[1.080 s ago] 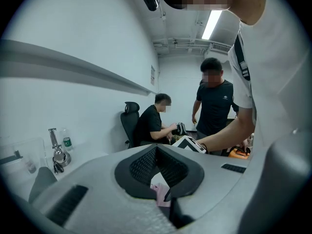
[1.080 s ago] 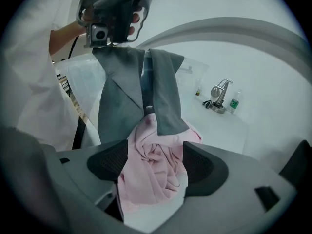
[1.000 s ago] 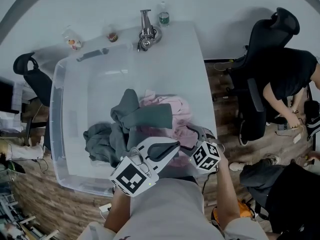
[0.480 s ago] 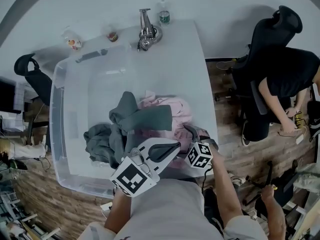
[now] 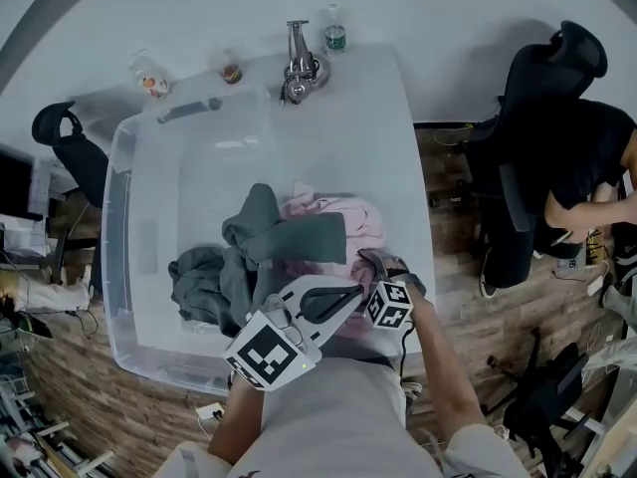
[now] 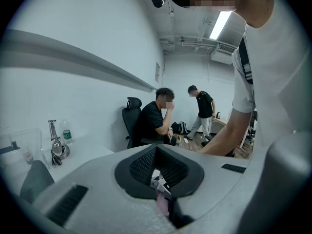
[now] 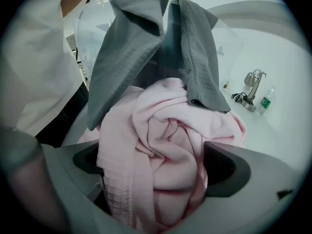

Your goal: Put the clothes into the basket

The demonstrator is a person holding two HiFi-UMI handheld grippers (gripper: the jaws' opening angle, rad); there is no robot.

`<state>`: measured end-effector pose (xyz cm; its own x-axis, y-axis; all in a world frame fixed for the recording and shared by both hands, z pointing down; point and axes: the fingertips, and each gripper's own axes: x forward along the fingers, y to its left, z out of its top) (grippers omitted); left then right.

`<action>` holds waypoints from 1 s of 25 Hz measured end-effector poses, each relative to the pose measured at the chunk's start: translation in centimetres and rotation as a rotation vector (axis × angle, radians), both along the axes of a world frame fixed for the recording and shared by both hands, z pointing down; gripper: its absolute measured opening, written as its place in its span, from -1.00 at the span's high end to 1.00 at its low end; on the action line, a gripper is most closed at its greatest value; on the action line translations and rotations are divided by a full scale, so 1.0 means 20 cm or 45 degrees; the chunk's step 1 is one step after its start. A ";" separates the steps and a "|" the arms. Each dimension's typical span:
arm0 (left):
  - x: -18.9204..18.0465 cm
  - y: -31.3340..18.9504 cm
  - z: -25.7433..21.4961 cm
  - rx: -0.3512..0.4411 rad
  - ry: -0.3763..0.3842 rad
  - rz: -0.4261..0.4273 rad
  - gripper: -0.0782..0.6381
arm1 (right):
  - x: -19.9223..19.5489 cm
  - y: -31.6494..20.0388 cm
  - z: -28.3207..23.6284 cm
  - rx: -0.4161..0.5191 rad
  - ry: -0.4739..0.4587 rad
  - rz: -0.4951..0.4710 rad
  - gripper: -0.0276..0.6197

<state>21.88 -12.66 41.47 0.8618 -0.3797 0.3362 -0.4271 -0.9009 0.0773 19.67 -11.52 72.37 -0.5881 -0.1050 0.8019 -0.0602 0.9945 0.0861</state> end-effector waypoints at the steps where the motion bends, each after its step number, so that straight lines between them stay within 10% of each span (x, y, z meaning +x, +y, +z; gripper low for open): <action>1: 0.00 0.00 0.00 0.001 -0.001 0.002 0.77 | 0.00 0.00 0.01 -0.008 -0.012 -0.002 -0.86; 7: -0.01 0.02 0.01 0.028 -0.006 0.022 0.77 | -0.01 0.02 0.04 -0.066 -0.100 0.031 -0.83; 16: -0.04 0.03 0.00 0.008 -0.003 -0.033 0.77 | -0.03 0.09 0.03 -0.103 -0.119 0.146 0.33; 25: -0.06 0.08 -0.01 0.052 -0.019 -0.003 0.77 | 0.01 0.09 -0.05 -0.174 -0.184 0.357 0.55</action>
<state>20.75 -11.03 41.18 0.8558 -0.3956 0.3334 -0.4304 -0.9020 0.0344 19.81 -9.81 71.29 -0.6601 -0.1762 0.7303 -0.3348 0.9392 -0.0760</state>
